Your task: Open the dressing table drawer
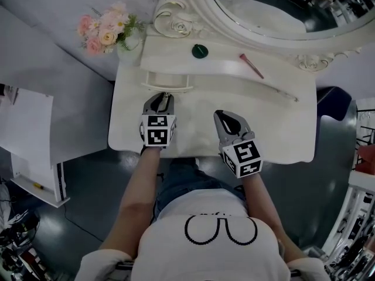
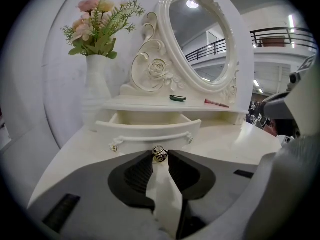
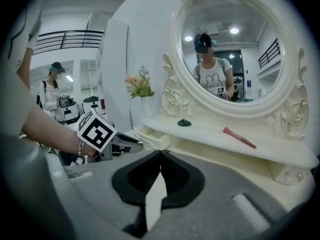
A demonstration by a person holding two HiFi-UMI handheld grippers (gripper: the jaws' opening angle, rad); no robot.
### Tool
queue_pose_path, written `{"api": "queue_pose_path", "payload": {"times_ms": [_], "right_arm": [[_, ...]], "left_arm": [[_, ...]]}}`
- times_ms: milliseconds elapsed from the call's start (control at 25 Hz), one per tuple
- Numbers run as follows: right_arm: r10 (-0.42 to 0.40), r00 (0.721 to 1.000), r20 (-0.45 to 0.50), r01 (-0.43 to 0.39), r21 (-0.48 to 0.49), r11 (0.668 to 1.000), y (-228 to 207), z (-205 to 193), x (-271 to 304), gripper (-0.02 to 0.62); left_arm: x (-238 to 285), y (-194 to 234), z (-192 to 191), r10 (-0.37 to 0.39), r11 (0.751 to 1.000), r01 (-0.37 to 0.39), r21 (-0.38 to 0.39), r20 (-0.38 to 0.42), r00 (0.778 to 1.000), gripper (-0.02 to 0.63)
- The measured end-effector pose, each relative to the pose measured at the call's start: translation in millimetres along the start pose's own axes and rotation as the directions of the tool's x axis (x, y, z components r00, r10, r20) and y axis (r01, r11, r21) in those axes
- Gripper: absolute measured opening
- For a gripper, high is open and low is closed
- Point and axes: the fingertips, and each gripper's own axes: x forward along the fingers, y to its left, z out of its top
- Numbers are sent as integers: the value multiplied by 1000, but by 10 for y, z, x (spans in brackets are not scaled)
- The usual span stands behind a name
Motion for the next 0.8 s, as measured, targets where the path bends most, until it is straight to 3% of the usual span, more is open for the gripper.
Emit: {"api": "queue_pose_path", "payload": {"times_ms": [440,800], "right_arm": [[1,999,43,0,-24,1000,70,140,-111,-2],[-28,988,152,34,-38,999,-21,509,-270,-2]], "left_arm": [[-156,-66,-66,-6,1000,6,4,-32,999,97],[-609,58,306,66,998,-68,16,89,994,97]]}}
